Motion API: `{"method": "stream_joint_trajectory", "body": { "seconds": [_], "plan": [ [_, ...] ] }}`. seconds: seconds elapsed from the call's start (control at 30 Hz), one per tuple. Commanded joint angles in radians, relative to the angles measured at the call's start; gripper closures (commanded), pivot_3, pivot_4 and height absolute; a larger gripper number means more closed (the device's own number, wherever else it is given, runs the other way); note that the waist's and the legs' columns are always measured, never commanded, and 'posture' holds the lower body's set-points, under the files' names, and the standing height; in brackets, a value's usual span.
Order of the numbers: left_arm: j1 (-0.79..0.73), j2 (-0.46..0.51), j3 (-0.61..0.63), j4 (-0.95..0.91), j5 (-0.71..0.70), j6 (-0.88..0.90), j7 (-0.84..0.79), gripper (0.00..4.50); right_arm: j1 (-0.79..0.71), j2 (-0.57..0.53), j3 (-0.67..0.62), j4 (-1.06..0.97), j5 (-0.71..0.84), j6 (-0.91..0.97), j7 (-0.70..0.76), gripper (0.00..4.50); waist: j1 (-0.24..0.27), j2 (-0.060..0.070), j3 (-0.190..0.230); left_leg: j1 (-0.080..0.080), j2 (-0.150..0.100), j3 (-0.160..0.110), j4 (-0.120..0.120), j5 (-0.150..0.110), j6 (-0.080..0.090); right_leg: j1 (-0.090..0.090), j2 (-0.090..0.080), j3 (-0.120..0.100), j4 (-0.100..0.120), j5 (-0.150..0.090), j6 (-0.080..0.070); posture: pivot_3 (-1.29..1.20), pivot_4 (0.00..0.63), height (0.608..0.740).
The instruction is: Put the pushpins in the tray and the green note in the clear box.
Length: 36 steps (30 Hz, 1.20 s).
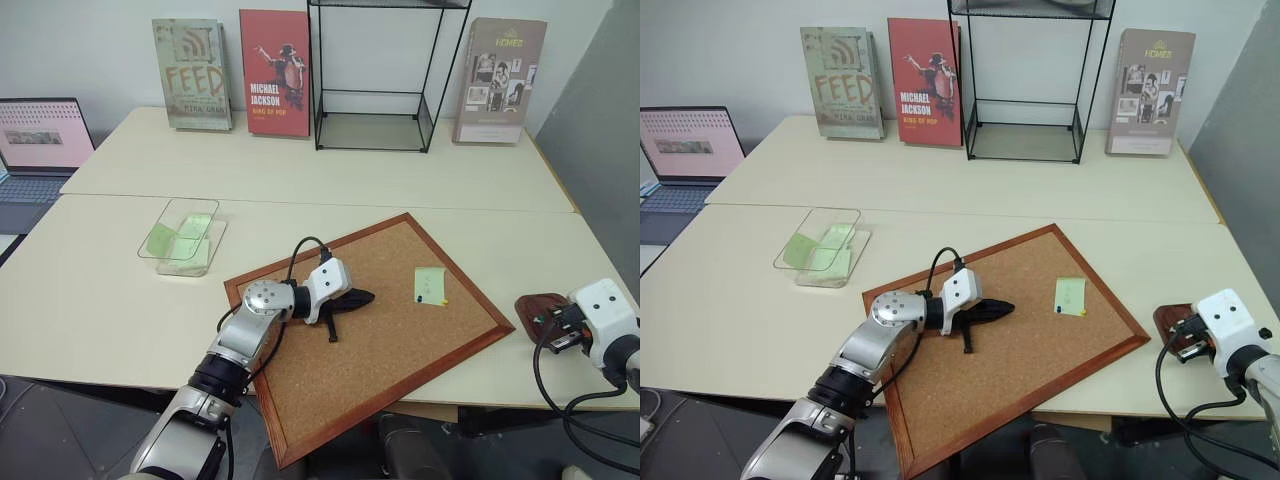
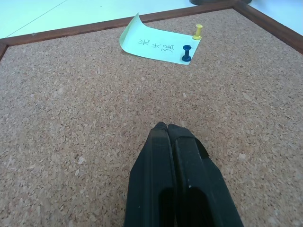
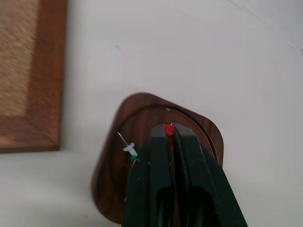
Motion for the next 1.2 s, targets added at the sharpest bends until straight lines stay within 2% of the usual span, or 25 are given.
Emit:
{"method": "stream_joint_trajectory", "body": {
  "seconds": [0.03,0.37,0.57,0.73,0.87,1.2],
  "plan": [
    [0.024,0.001,-0.022,-0.008,0.014,0.011,0.003,4.5,-0.034,-0.024,0.0,0.055,-0.027,-0.038,0.001,3.99,0.0,0.0,0.0,0.0,0.0,0.0,0.0,0.0,0.0,0.0,0.0,0.0,0.0,0.0,0.0,0.0,0.15,0.74],
    [0.032,0.008,-0.018,-0.016,0.015,0.014,0.009,4.5,-0.071,-0.026,-0.036,0.102,-0.007,-0.018,0.02,1.89,0.0,0.0,0.0,-0.001,0.0,0.0,-0.001,0.0,0.0,0.0,0.0,0.0,0.0,0.0,0.0,0.0,0.15,0.74],
    [0.03,0.006,-0.02,-0.012,0.014,0.013,0.012,4.5,-0.069,-0.023,-0.103,0.05,0.047,0.022,0.04,1.89,0.001,0.0,0.0,-0.001,0.0,0.0,-0.001,0.0,0.0,0.0,0.0,0.0,0.0,0.0,0.0,0.0,0.15,0.74],
    [0.026,0.005,-0.02,-0.004,0.015,0.009,0.014,4.5,-0.077,0.02,-0.158,-0.077,0.214,0.082,0.112,1.89,0.0,0.0,0.0,0.0,0.0,0.0,-0.001,0.0,0.0,0.0,0.0,0.0,0.0,0.0,0.0,0.0,0.15,0.74],
    [0.022,0.009,-0.02,0.003,0.016,0.005,0.008,4.5,-0.065,0.095,-0.075,-0.174,0.267,0.086,0.093,1.89,0.0,0.0,0.0,-0.001,0.0,-0.001,-0.001,0.0,0.0,0.0,0.0,-0.001,0.0,0.0,0.0,0.0,0.15,0.74],
    [0.017,0.016,-0.019,0.002,0.017,0.006,0.007,4.5,-0.124,0.237,0.17,-0.124,0.16,-0.002,-0.035,1.89,0.0,0.0,0.0,0.0,0.0,-0.001,-0.001,0.0,0.0,0.0,0.0,0.0,0.0,0.0,0.0,0.0,0.15,0.74]
  ]
}}
